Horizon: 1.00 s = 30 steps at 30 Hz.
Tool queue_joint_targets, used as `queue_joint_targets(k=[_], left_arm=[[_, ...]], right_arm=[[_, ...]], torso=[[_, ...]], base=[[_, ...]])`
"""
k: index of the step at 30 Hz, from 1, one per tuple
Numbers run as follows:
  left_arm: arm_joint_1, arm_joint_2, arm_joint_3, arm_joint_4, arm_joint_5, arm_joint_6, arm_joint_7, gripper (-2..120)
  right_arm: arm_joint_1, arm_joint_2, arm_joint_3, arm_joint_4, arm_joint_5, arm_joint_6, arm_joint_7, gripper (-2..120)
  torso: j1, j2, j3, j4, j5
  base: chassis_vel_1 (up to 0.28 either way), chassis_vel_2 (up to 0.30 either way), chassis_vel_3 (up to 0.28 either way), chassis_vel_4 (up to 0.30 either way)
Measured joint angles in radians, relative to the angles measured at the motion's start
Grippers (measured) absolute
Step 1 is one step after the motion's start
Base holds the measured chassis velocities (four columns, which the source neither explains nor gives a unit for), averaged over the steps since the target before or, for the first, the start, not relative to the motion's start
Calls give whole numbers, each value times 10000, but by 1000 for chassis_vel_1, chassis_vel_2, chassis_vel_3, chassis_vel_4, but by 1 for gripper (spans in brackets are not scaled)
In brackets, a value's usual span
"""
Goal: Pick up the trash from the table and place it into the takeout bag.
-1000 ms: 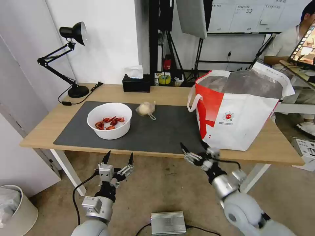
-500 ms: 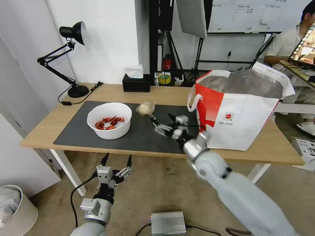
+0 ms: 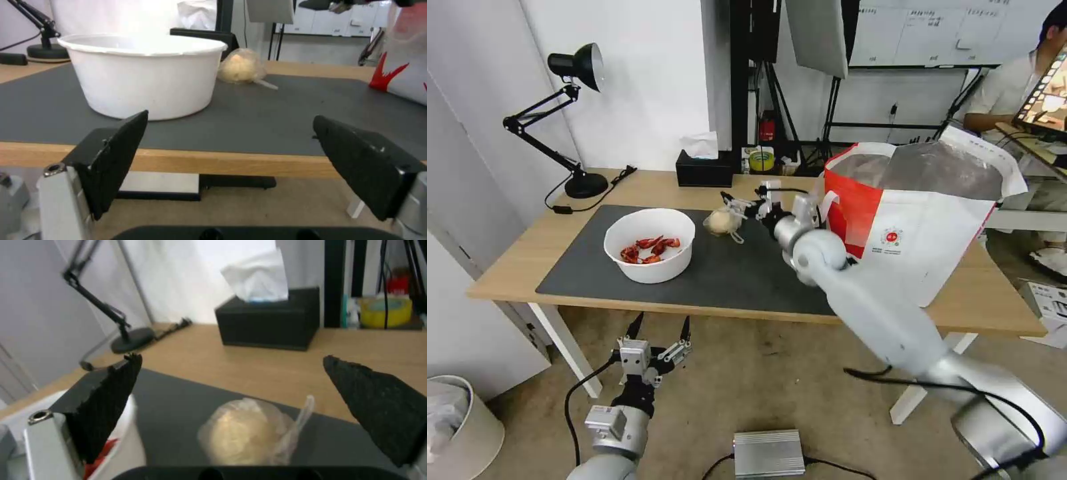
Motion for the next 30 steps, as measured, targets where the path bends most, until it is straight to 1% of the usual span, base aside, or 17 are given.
queue_joint_targets(k=[1,2,5,8,9,10,11,13,15,18,19,21,22,25,30], left_arm=[[2,-3,-6,-4,-2,0,0,100],[2,-3,-6,-4,-2,0,0,100],[78,-36,-48,-14,-4,-4,0,100],[107,-40,-88,-25,-5,-9,0,100],[125,-40,-135,-28,-5,-14,0,100],[125,-40,-135,-28,-5,-14,0,100],[125,-38,-205,-42,1,-17,6,100],[126,-36,-224,-73,2,-18,16,100],[126,-36,-226,-72,1,-17,18,100],[108,-32,-209,-29,5,-29,23,100],[108,-32,-209,-29,5,-29,23,100],[87,-14,-201,-29,0,-33,23,100],[87,-14,-201,-29,0,-33,23,100],[19,21,-232,-24,-79,-36,25,100],[-51,93,-282,0,-183,-36,25,100]], right_arm=[[254,167,-10,-466,41,-143,-113,100],[254,167,-10,-466,41,-143,-113,100],[752,739,27,-1604,-90,-659,-305,100],[856,895,42,-1904,-220,-747,-370,100],[1029,1156,52,-2372,-439,-832,-501,100],[1029,1156,52,-2372,-439,-832,-501,100],[1266,1461,90,-2921,-738,-1013,-689,100],[1494,1717,94,-3465,-1123,-1216,-1013,100],[1592,1812,88,-3707,-1329,-1290,-1152,100],[1894,2323,49,-4926,-2025,-1509,-1790,100],[1894,2323,49,-4926,-2025,-1509,-1790,100],[1998,2586,132,-5524,-2280,-1518,-2228,100],[1998,2586,132,-5524,-2280,-1518,-2228,100],[2059,2863,241,-6054,-2663,-1488,-2575,100],[2095,3075,303,-6362,-2880,-1429,-2700,100]], torso=[[-1,1,0,1,-1],[-1,1,0,1,-1],[-1,0,0,2,0],[-2,0,0,1,0],[-2,1,0,0,0],[-2,1,0,0,0],[-2,0,0,1,0],[-2,0,0,3,-1],[-2,0,-1,1,-1],[-2,1,0,1,-1],[-2,1,0,1,-1],[-2,1,-1,2,0],[-2,1,-1,2,0],[-2,1,-1,1,0],[-2,1,-1,0,0]], base=[[0,0,0,0],[0,0,0,0],[0,0,0,0],[0,0,0,0],[0,0,0,0],[0,0,0,0],[0,0,0,0],[0,0,0,0],[0,0,0,0],[0,0,0,0],[0,0,0,0],[0,0,0,0],[0,0,0,0],[0,0,0,0],[0,0,0,0]])
